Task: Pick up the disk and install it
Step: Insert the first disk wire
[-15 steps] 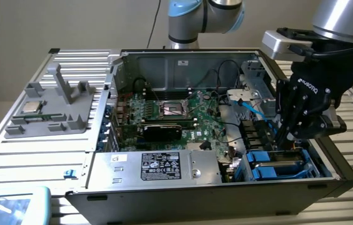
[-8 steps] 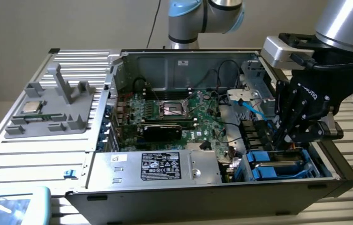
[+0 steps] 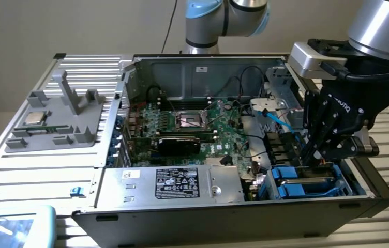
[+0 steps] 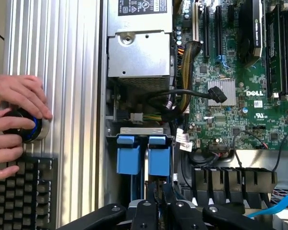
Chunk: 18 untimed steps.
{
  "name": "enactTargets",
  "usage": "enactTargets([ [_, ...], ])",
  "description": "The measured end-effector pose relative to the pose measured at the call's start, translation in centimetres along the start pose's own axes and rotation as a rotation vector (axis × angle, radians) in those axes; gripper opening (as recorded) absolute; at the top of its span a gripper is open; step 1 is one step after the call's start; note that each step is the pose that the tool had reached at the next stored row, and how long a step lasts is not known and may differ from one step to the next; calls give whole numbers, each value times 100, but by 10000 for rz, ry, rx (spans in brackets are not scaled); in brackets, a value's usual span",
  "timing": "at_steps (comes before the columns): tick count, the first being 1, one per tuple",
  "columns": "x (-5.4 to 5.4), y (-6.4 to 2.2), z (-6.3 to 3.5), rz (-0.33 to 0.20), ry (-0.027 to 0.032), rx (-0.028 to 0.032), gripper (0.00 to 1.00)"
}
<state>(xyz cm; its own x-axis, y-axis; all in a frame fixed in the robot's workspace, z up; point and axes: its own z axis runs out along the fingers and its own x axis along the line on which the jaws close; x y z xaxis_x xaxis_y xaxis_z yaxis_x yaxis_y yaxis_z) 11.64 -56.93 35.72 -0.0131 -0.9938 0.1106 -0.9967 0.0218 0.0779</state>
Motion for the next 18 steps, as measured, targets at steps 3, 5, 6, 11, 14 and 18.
enactTargets([
  [3, 1, -2, 26, -8, -98, -1, 16],
  [5, 5, -3, 42, -14, -184, -2, 16],
  [6, 7, -4, 50, -17, -223, -2, 16],
  [11, 35, -7, 78, -33, -409, -4, 16],
  [14, 36, -7, 81, -36, -453, -5, 16],
  [18, 36, -7, 83, -37, -457, -5, 16],
])
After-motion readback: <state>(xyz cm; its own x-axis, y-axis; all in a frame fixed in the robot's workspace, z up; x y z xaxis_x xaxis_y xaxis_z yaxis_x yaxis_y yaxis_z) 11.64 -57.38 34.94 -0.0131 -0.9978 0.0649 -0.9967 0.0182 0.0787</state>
